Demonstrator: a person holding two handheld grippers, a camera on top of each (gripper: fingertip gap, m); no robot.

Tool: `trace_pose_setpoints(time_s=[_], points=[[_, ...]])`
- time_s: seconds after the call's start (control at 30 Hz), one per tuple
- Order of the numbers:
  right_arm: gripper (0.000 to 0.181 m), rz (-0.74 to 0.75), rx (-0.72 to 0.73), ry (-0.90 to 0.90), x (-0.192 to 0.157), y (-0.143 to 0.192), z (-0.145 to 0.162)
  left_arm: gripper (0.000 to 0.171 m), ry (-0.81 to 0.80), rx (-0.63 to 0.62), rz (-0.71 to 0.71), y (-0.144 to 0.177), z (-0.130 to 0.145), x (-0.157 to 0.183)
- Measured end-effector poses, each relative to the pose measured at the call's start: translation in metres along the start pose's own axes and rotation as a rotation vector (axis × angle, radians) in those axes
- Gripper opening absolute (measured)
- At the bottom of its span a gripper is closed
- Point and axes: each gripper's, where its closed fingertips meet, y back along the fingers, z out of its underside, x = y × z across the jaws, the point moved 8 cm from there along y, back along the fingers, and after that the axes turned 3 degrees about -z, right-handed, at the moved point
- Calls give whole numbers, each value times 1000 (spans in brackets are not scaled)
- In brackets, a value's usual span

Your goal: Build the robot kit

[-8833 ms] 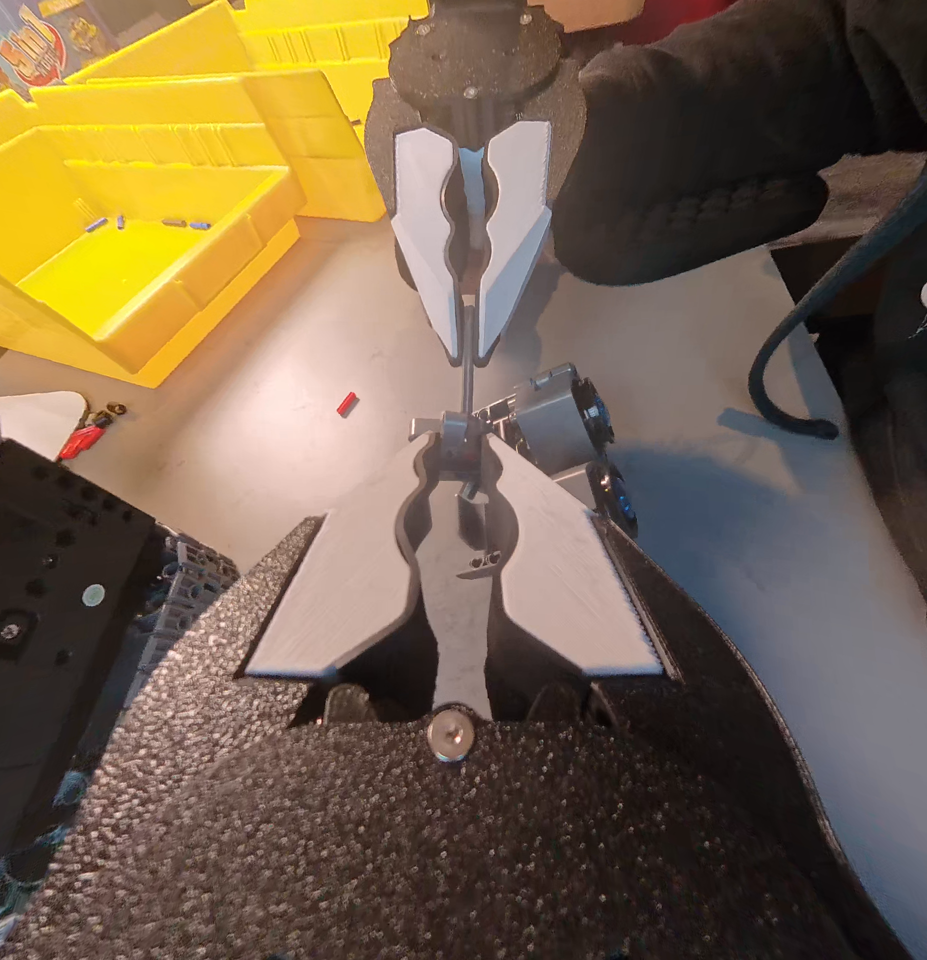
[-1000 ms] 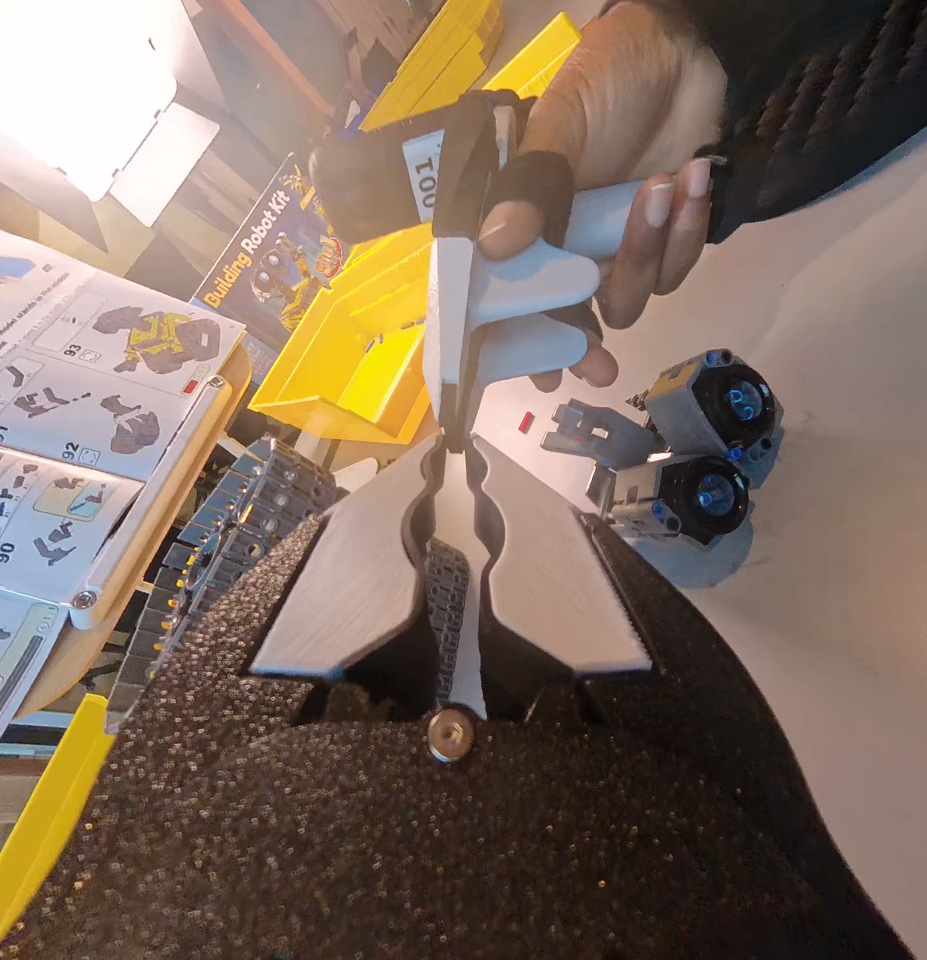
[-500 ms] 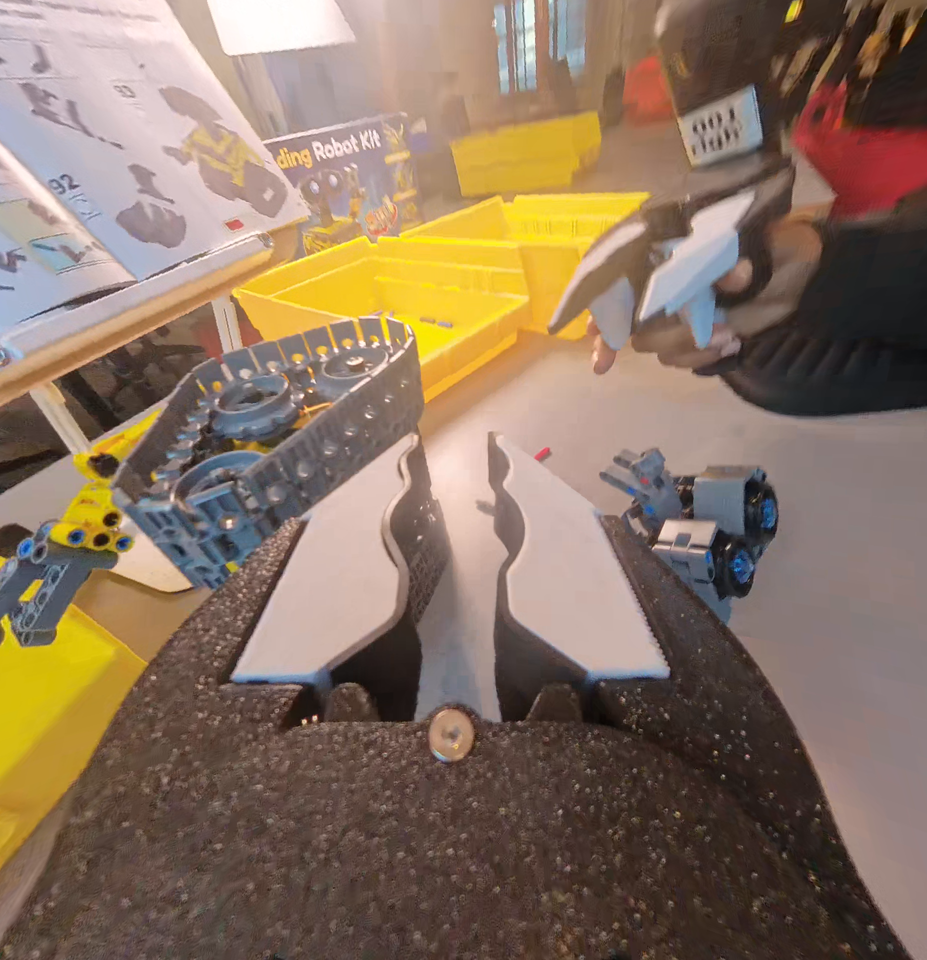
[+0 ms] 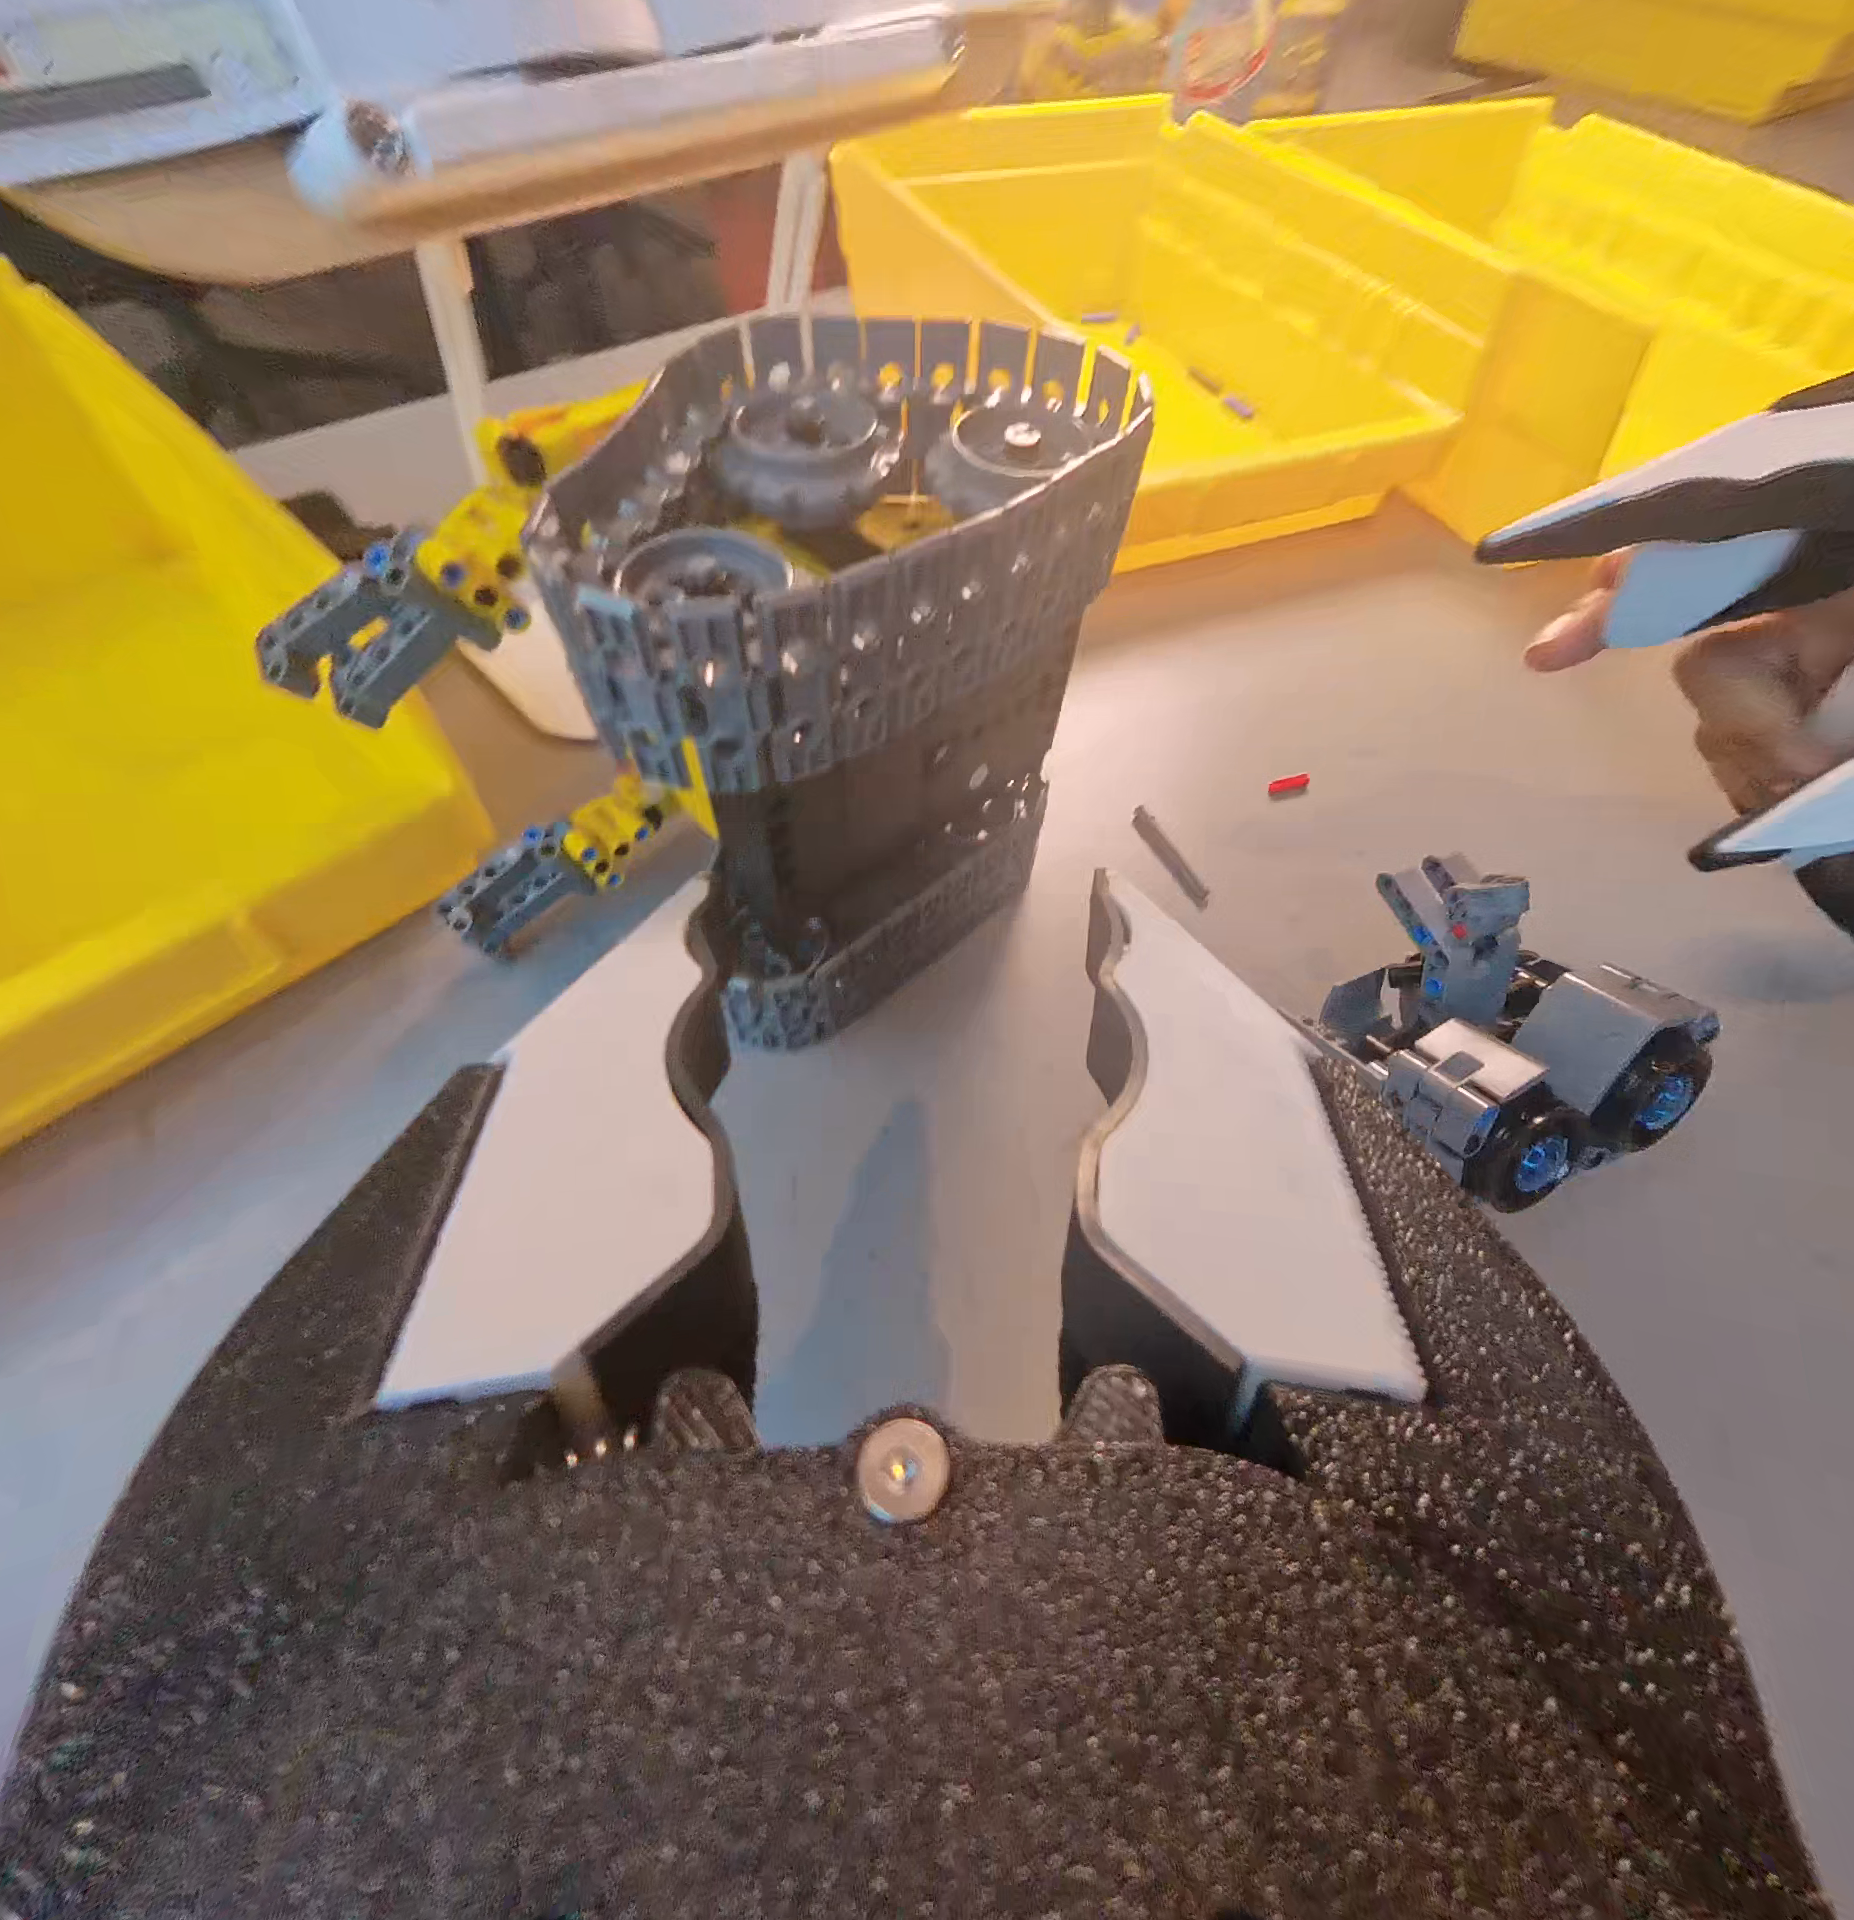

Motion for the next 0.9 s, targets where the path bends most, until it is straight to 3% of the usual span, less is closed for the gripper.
trace_pose_setpoints(time_s=[0.2, 0.43, 0.6, 0.9], points=[[32, -114, 39, 114, -64, -19, -45, 64, -62, -133, -283, 11, 29, 9], [1, -233, 134, 62, -153, -53, -100, 46, -206, -169, -471, 1, 39, 26], [0, -195, 44, 99, -174, -70, -96, 38, -283, -156, -519, -2, 34, 36], [0, -198, -24, 105, -173, -65, -91, 29, -377, -171, -555, -9, 34, 45]])
